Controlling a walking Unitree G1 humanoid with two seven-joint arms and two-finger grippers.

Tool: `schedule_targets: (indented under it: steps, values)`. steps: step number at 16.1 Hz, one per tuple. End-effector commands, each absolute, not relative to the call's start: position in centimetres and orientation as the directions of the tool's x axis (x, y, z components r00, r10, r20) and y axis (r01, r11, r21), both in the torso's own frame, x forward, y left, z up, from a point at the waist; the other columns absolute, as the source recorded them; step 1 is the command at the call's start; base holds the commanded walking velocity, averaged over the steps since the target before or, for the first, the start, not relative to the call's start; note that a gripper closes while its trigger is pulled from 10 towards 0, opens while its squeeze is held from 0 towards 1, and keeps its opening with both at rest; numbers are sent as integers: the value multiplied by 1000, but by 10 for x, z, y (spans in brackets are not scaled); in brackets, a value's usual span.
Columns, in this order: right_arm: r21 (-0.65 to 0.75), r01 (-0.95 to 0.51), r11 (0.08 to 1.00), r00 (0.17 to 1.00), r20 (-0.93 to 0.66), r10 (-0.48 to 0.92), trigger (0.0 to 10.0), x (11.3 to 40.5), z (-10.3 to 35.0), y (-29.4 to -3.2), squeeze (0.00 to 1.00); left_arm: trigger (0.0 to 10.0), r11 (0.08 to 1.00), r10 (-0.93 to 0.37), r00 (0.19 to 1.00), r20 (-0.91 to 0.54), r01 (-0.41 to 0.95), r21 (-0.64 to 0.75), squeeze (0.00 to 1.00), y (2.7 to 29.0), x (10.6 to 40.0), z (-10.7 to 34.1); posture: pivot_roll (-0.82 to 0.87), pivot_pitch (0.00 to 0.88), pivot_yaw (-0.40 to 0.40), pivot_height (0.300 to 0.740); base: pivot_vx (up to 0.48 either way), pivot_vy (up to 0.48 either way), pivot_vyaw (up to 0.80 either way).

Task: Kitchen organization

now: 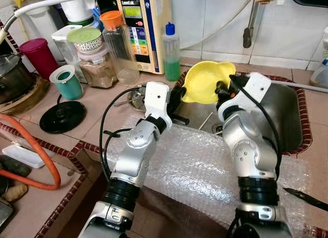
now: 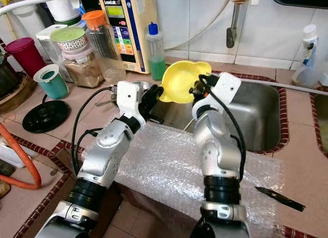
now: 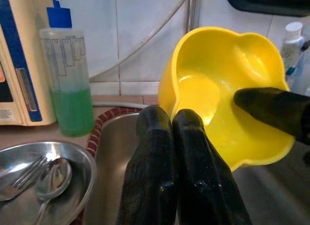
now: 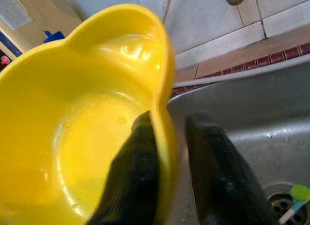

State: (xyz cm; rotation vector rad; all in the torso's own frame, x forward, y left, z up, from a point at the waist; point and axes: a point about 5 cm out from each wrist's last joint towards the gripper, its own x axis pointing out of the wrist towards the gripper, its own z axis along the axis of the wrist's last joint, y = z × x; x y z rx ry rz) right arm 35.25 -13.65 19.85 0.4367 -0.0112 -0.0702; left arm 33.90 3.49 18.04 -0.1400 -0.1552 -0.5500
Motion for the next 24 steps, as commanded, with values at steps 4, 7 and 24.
schedule_targets:
  steps: [4, 7, 24]
  values:
    - [408, 240, 881, 968, -36, -247, 0, 353, 194, -179, 0, 10000, 884, -425, 886, 185, 450, -125, 0, 57, 351, 182, 9, 15, 97, 740, 0, 0, 0]
    - [343, 308, 888, 947, -23, -320, 0, 360, 194, -194, 0, 10000, 850, -473, 864, 174, 499, -166, 1000, 49, 356, 182, 6, 17, 103, 740, 0, 0, 0]
    - [-408, 229, 884, 951, -101, -293, 78, 380, 127, -214, 0, 10000, 522, -852, 518, -72, 835, -175, 1000, 30, 328, 152, 76, 39, 158, 740, 0, 0, 0]
